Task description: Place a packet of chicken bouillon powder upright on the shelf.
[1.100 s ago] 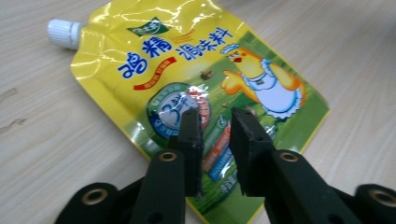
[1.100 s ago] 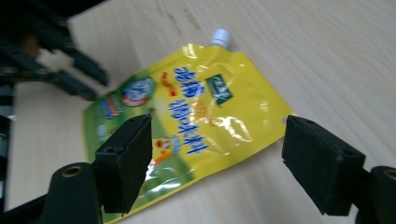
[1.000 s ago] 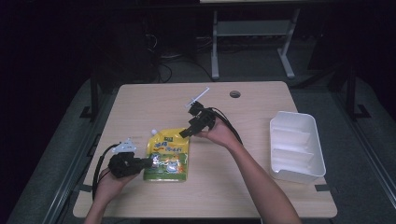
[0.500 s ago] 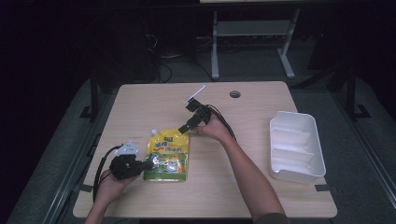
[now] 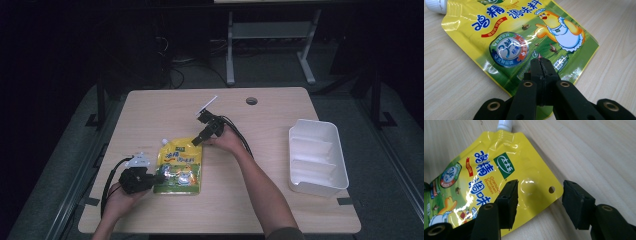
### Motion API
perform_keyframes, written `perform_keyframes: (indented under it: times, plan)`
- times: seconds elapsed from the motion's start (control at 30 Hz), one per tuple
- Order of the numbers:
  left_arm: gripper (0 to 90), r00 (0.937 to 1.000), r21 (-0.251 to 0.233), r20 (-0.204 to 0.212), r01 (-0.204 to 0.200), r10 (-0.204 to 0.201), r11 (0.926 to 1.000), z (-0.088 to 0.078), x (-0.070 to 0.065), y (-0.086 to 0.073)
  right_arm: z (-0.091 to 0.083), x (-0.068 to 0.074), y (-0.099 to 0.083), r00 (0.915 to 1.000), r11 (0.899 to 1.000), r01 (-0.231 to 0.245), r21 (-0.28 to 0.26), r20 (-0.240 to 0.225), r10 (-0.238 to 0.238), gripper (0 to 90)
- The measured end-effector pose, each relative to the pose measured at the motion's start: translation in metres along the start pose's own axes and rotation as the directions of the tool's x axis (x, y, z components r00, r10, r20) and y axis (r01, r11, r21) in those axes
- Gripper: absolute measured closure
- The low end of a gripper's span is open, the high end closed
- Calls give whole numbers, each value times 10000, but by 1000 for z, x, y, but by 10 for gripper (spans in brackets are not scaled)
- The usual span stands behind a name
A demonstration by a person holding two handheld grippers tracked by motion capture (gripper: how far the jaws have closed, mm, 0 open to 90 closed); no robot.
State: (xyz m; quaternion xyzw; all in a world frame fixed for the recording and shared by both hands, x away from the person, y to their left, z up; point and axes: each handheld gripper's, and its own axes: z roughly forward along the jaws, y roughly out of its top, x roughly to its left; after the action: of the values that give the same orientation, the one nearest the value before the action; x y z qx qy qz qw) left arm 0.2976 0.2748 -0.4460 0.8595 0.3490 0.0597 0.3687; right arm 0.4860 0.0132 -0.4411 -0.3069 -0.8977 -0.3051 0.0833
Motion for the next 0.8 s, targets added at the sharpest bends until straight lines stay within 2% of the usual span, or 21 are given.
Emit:
perform_keyframes:
  times: [0.07,0.27,0.4,0.43,0.47,0.57,0.67,0.8]
  plan:
    - [898,10000,-26,28,-28,28,10000,0,0,0,1,1,-1,9999,9999,140,101,25,-140,484]
    - [897,10000,-42,67,-16,17,10000,1,2,0,-7,2,-6,9997,9989,66,-469,-225,-77,547]
    - [891,10000,-50,76,-26,27,10000,1,2,0,-15,6,-8,9966,9958,238,-882,-770,-307,575]
    - [891,10000,-50,76,-26,27,10000,1,2,0,-15,6,-8,9966,9958,238,-882,-770,-307,575]
    - [890,10000,-56,73,-36,37,10000,1,2,0,-17,9,-7,9931,9940,346,-1037,-1081,-458,613]
    - [891,10000,-81,93,6,-5,10000,1,2,0,-18,10,-7,9919,9941,376,-1017,-1168,-495,639]
    - [889,10000,-72,86,-27,28,10000,1,2,-1,-8,7,-9,9931,9975,361,-611,-1096,-427,651]
    - [885,10000,-76,77,-37,38,10000,1,2,-1,1,5,-11,9929,9982,270,-543,-1141,-331,684]
